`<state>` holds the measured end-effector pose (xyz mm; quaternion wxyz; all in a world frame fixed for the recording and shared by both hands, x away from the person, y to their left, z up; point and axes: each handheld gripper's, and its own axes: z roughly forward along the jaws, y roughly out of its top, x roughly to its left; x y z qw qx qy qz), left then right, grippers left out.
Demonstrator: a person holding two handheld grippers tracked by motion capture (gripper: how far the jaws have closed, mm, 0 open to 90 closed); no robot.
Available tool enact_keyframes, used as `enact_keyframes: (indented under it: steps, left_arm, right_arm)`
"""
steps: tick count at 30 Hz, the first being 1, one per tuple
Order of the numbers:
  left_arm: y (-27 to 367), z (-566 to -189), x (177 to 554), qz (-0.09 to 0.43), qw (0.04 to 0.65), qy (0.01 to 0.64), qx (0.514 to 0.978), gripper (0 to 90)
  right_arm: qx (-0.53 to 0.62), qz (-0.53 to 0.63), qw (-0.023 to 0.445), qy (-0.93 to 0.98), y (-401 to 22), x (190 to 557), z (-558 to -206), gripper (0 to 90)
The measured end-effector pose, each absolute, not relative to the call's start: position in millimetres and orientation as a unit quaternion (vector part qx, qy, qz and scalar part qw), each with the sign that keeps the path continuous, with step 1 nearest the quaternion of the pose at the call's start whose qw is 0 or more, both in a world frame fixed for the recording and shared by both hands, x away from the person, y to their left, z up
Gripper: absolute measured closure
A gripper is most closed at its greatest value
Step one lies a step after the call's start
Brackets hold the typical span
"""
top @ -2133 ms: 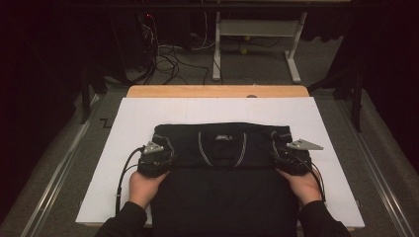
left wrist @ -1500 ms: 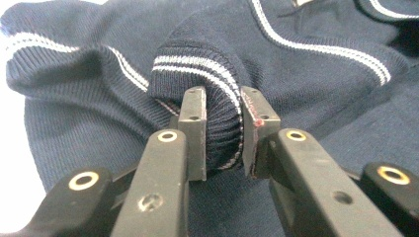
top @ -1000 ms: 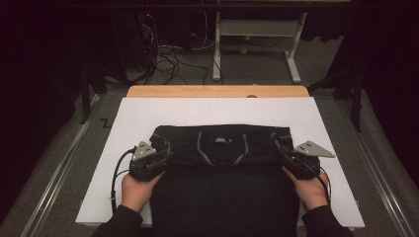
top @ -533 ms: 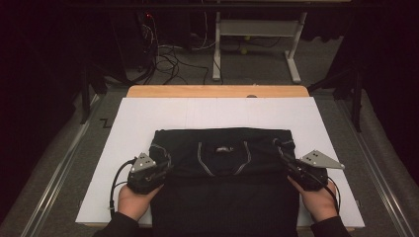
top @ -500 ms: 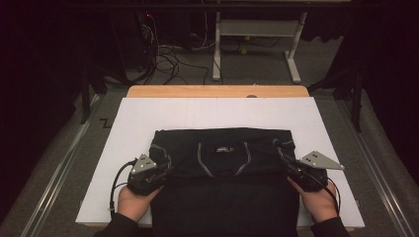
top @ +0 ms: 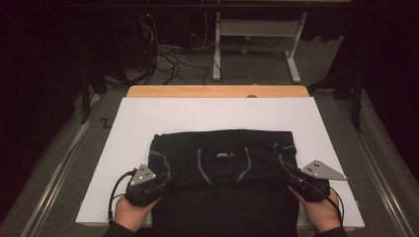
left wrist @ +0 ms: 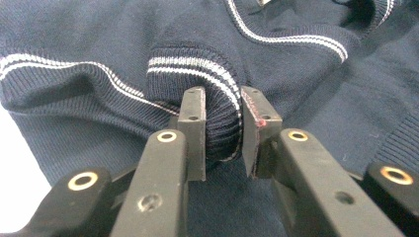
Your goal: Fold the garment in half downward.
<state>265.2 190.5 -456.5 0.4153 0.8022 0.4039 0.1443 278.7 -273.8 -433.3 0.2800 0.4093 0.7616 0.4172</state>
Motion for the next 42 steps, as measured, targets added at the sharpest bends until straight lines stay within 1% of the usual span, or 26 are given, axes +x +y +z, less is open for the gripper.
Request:
enact_keyframes:
  steps: [13,20,26,31,34,37,39,41,42]
  left_arm:
    - [190.4,-450.4,248.0,0.149,0.425,0.394,0.801,69.9]
    - [195.3,-455.5,246.7,0.141,0.418,0.402,0.803,69.9]
    - [191.6,-464.9,245.2,0.132,0.396,0.404,0.814,69.5]
    - [191.2,-472.1,245.7,0.13,0.38,0.411,0.818,66.0]
    - [190.9,-474.1,247.3,0.128,0.378,0.416,0.817,61.6]
    - [192.6,-474.5,249.6,0.127,0.379,0.428,0.811,53.7]
    - [194.7,-472.9,251.3,0.127,0.381,0.434,0.806,47.7]
    - [196.7,-468.8,252.6,0.132,0.389,0.438,0.8,44.6]
    - [198.1,-465.8,253.5,0.136,0.393,0.439,0.796,43.8]
  right_arm:
    - [0.407,0.426,0.28,0.758,-280.0,259.7,-432.1,83.2]
    - [0.407,0.424,0.272,0.762,-281.5,247.4,-435.8,83.2]
    - [0.411,0.408,0.262,0.772,-281.4,239.9,-443.9,83.1]
    - [0.42,0.385,0.248,0.784,-283.1,241.9,-456.0,82.8]
    - [0.422,0.374,0.241,0.79,-282.6,244.6,-460.6,81.8]
    - [0.424,0.367,0.237,0.793,-281.6,246.1,-464.1,76.6]
    - [0.423,0.375,0.237,0.79,-282.1,246.1,-462.7,67.0]
    - [0.424,0.391,0.246,0.779,-282.5,245.4,-457.6,56.1]
    - [0.425,0.4,0.249,0.773,-282.5,245.1,-454.5,52.4]
